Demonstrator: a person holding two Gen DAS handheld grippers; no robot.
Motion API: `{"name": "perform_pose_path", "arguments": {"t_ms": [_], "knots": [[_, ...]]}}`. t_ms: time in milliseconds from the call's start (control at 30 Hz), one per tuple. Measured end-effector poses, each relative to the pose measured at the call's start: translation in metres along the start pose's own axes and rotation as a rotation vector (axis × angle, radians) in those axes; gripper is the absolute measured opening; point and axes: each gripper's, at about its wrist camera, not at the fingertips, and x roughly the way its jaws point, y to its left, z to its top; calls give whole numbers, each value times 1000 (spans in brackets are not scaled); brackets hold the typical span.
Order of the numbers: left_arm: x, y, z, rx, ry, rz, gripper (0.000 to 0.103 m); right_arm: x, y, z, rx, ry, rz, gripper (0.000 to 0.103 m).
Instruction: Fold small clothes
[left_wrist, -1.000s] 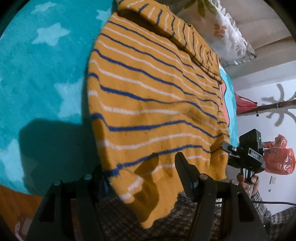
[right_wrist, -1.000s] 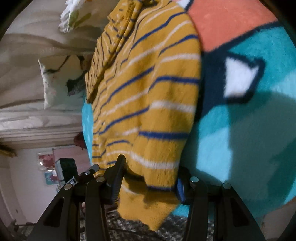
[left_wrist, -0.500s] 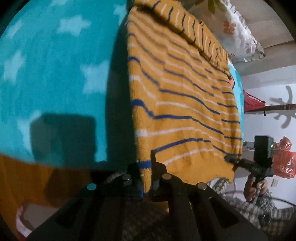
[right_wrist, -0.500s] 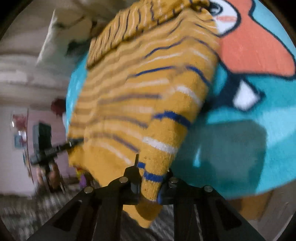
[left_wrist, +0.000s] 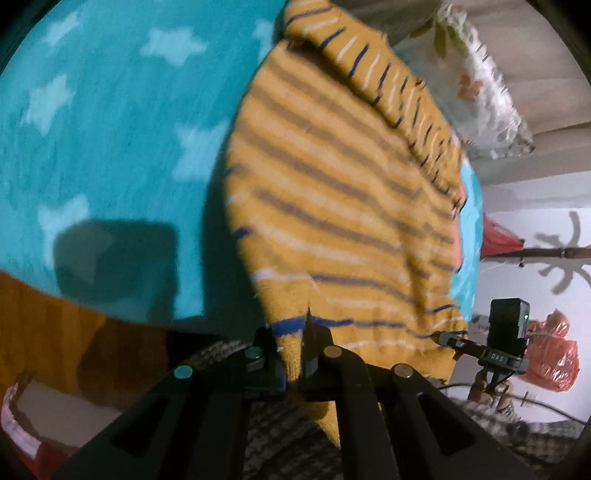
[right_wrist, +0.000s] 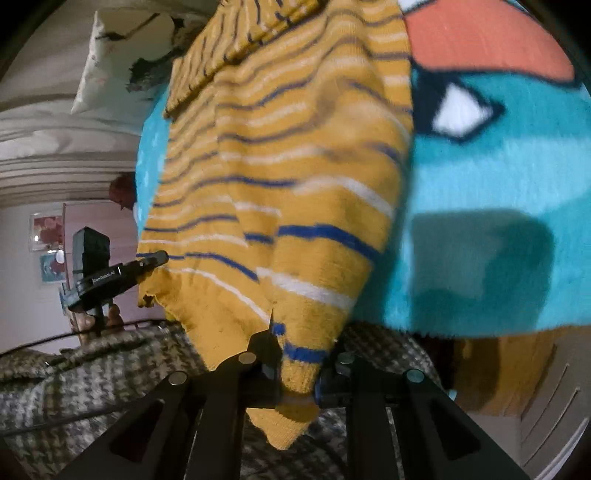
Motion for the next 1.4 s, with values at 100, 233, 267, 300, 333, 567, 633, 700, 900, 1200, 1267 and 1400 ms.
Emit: {"name": "perform_pose_path", "arguments": {"t_ms": [100, 233, 267, 300, 333, 567, 633, 700, 900, 1200, 1267, 1400], "knots": [[-9, -12, 21, 1, -61, -37, 4, -16, 7, 22, -5, -67, 65, 13], [-10, -31, 73, 6, -160, -64, 4, -38, 17, 64, -31, -168, 156, 13], [-9, -38, 90, 12, -195, -59, 4, -45, 18, 80, -26, -205, 182, 13], [-7, -45, 106, 15, -222, -50, 4, -51, 19, 97, -17, -246, 209, 13], [-4, -49, 123, 13, -243, -50, 4, -55, 20, 115, -7, -288, 236, 13], [37, -64, 238, -40, -279, 11, 4, -44, 12, 236, 82, -419, 232, 19], [49, -59, 256, -77, -248, 5, 4, -29, 2, 258, 137, -407, 190, 22], [56, -53, 264, -118, -238, -20, 4, -21, -11, 275, 195, -394, 211, 26], [57, -33, 271, -262, -269, -190, 23, -21, -30, 292, 304, -422, 345, 51], [50, -28, 279, -299, -313, -202, 39, -33, -42, 309, 386, -461, 396, 66], [49, -29, 279, -290, -311, -204, 39, -38, -45, 313, 408, -489, 439, 72], [35, -21, 275, -310, -347, -243, 46, -55, -53, 316, 460, -569, 501, 78]]}}
